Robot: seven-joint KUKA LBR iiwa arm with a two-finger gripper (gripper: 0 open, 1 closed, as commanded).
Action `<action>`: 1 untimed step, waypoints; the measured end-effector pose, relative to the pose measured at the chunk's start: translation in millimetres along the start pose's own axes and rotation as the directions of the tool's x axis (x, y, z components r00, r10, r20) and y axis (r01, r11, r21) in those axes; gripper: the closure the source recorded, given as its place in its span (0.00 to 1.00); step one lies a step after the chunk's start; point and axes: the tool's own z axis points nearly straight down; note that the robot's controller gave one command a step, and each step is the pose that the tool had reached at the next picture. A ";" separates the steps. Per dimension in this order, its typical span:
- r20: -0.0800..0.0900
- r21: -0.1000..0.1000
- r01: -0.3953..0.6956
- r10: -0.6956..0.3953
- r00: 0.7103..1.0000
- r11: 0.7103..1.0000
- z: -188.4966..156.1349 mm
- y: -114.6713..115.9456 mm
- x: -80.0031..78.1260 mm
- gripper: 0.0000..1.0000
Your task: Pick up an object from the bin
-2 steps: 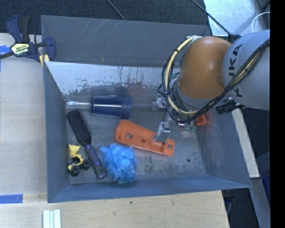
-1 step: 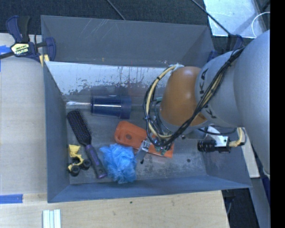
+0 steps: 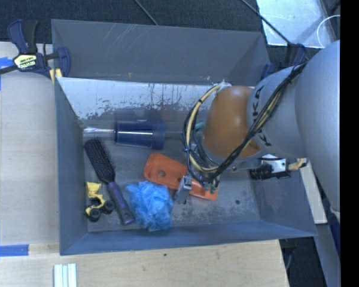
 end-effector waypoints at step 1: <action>-0.007 0.003 -0.304 0.304 0.953 0.953 -0.8 16.2 5.0 1.00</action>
Offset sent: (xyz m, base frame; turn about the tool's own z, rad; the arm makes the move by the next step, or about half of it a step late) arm 0.0000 0.0000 0.0000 0.0000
